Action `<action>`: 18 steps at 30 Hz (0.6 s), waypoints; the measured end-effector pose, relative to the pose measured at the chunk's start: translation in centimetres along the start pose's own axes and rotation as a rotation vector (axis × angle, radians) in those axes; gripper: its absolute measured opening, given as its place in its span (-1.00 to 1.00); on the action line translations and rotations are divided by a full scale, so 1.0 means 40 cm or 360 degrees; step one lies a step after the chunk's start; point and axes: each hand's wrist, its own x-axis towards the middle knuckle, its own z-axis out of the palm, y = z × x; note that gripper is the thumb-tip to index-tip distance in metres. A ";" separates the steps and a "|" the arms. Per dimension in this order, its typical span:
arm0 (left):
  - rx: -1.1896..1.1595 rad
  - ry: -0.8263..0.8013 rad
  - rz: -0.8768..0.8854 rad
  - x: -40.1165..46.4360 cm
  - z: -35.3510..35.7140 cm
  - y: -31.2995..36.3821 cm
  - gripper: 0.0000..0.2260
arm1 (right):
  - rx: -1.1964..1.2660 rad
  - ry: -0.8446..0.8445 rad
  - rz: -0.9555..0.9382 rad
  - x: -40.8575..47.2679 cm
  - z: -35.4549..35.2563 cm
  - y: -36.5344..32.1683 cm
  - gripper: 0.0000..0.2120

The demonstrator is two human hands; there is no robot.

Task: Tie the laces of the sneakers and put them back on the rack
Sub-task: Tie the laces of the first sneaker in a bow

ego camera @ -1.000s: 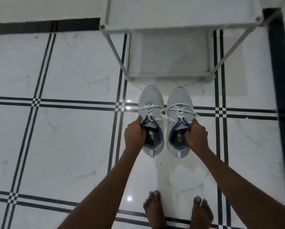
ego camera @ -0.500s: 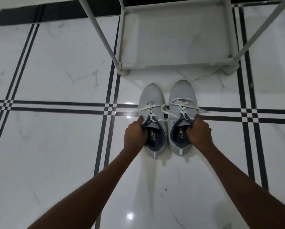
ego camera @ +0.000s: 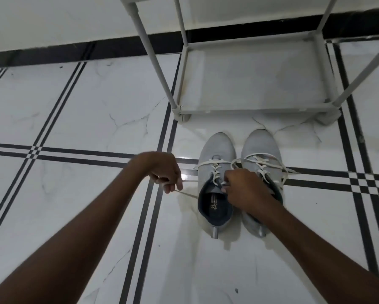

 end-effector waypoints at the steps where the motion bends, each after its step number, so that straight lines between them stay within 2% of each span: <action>1: 0.0037 -0.0009 -0.0037 -0.007 -0.009 -0.006 -0.79 | 0.0018 0.0010 -0.0021 0.004 0.009 -0.010 -0.85; 5: -0.0016 0.0030 -0.0052 -0.038 -0.045 0.001 -0.83 | 0.0022 0.0189 -0.0137 0.008 0.029 -0.043 -0.80; 9: 0.0229 -0.0071 -0.0211 -0.071 -0.061 0.021 -0.84 | 0.0036 0.0311 -0.0202 0.000 0.043 -0.055 -0.83; 11: 0.0296 -0.0134 -0.0250 -0.103 -0.067 0.021 -0.84 | 0.0126 0.0305 -0.0229 0.005 0.048 -0.051 -0.84; 14: 0.0306 0.0028 -0.0198 -0.118 -0.093 0.003 -0.84 | 0.0197 0.0249 -0.0219 0.015 0.050 -0.038 -0.82; 16: 0.0344 0.0099 -0.0272 -0.099 -0.080 -0.014 -0.84 | 0.0244 0.0167 -0.0181 0.022 0.047 -0.037 -0.83; 18: 0.0596 0.0094 -0.0276 -0.051 -0.038 -0.033 -0.80 | 0.0283 0.0082 -0.0136 0.032 0.035 -0.044 -0.85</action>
